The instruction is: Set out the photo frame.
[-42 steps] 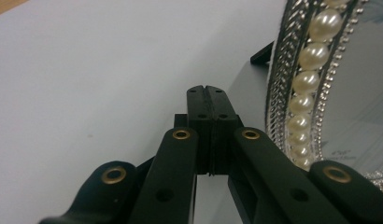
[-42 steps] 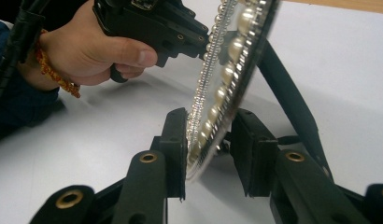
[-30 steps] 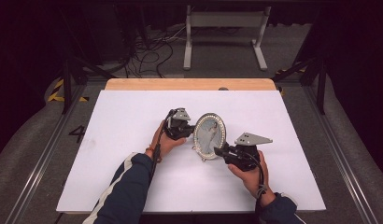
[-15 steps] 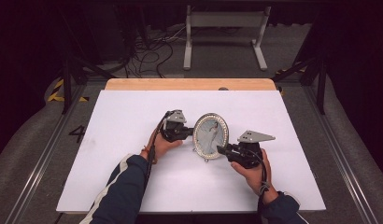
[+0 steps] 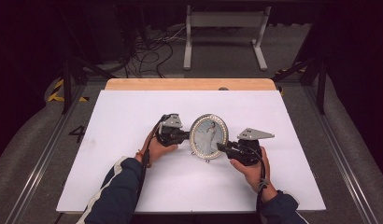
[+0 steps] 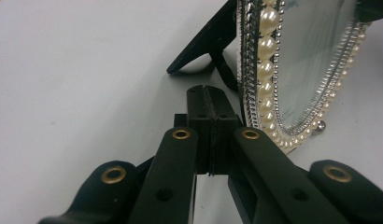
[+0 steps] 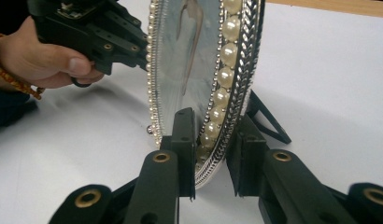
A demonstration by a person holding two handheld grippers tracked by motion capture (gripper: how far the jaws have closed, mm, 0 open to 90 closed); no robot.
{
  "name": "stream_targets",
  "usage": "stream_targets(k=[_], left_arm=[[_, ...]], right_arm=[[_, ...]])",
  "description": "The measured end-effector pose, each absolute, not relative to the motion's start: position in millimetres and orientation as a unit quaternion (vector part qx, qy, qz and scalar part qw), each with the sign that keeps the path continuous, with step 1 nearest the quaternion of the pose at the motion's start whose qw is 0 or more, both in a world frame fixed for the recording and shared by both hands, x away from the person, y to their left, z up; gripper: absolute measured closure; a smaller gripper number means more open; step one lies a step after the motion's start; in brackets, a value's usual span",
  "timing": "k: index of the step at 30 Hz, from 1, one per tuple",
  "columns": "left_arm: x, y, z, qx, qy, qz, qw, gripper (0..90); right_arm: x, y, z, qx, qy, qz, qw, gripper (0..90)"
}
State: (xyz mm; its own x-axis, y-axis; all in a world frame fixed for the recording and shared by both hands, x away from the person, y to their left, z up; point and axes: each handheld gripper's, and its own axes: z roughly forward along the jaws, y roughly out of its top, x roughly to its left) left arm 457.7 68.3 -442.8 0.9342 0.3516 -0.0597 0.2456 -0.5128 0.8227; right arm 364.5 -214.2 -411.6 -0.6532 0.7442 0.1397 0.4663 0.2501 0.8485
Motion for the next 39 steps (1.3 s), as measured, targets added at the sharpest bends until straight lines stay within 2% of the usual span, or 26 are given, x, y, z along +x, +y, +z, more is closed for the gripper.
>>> stream_targets(k=[12,26,30,39], left_arm=[[446,74,-441,0.87,0.163,0.059,0.463,90.0],[436,75,-437,0.867,0.151,0.055,0.471,90.0],[435,76,-436,0.868,0.153,0.062,0.469,89.8],[434,77,-435,0.87,0.155,0.069,0.463,89.6]], right_arm=[[369,-213,-413,0.385,0.779,0.472,0.151,71.7],[367,-211,-412,0.385,0.783,0.46,0.162,61.8],[362,-216,-412,0.382,0.785,0.459,0.161,63.4],[355,-222,-410,0.382,0.782,0.464,0.167,73.4]])
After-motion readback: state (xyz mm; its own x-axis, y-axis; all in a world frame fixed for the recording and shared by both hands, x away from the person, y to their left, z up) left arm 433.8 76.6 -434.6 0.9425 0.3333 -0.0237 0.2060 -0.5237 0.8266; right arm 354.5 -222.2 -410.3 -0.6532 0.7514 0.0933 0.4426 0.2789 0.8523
